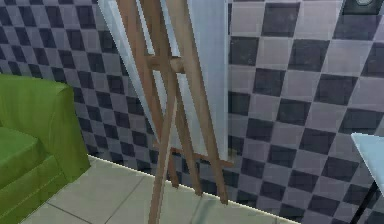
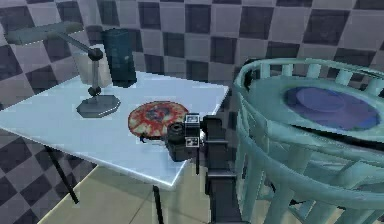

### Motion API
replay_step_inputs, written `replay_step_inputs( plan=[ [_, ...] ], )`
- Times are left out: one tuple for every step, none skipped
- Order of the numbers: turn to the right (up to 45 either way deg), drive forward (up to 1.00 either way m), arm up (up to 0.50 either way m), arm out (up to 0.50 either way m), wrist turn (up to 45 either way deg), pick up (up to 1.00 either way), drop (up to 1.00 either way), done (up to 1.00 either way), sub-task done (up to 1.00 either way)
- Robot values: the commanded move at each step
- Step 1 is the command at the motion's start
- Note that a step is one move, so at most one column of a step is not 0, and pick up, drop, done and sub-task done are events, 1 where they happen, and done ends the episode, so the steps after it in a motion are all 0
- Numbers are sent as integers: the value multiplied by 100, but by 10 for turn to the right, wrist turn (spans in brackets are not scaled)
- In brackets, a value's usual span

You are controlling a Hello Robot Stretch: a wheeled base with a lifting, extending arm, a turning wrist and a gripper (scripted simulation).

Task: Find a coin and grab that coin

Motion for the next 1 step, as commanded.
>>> replay_step_inputs(
  plan=[
    [0,0,0,0,0,0,0,100,0]
  ],
)
